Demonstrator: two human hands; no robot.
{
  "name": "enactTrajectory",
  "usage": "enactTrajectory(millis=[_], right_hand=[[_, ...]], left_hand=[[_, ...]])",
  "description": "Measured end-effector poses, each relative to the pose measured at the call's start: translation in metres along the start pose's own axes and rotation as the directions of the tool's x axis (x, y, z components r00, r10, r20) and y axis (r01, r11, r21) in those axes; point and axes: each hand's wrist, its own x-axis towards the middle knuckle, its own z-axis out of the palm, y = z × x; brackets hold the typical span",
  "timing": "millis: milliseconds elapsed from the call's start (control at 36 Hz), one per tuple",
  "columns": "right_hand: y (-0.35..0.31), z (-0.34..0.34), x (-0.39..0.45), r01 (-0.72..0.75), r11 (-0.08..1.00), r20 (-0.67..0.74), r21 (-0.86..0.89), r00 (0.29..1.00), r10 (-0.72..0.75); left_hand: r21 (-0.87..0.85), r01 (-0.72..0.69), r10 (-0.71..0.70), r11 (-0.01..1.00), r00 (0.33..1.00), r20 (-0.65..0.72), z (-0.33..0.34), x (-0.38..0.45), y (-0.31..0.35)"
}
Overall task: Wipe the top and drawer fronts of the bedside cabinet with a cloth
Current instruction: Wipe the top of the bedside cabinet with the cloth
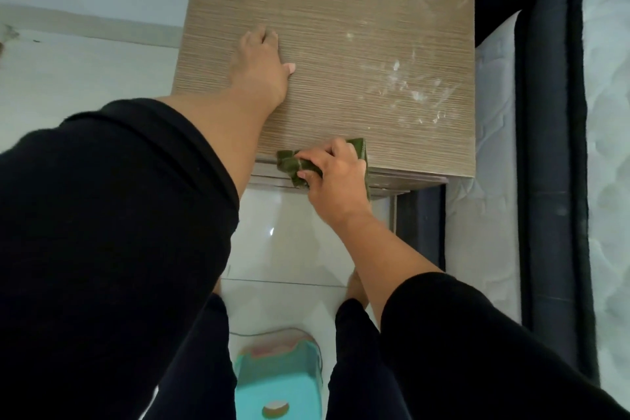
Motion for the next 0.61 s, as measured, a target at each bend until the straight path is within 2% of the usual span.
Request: enactTrajectory(millis=[111,278,472,611], right_hand=[[-0.003,-0.012,0.001,-0.009,0.999,-0.006,0.041,1.000,0.009],[-0.010,-0.051,0.045,0.002,0.999,-0.113,0.050,0.994,0.003],[-0.011,-0.095,0.112,0.016,1.000,-0.271,0.003,0.962,-0.015],[-0.006,-0.111,0.161,0.007,1.000,-0.352,0.025,0.936,0.002]], left_hand=[[-0.009,-0.017,0.018,1.000,1.000,0.015,-0.002,-0.003,0.008],[-0.049,-0.067,0.067,0.997,0.998,-0.020,-0.018,0.010,0.032],[0.002,-0.140,0.140,0.990,0.989,-0.052,-0.028,0.039,0.056],[0.057,-0.181,0.183,0.982,0.983,-0.022,-0.027,0.070,0.064]])
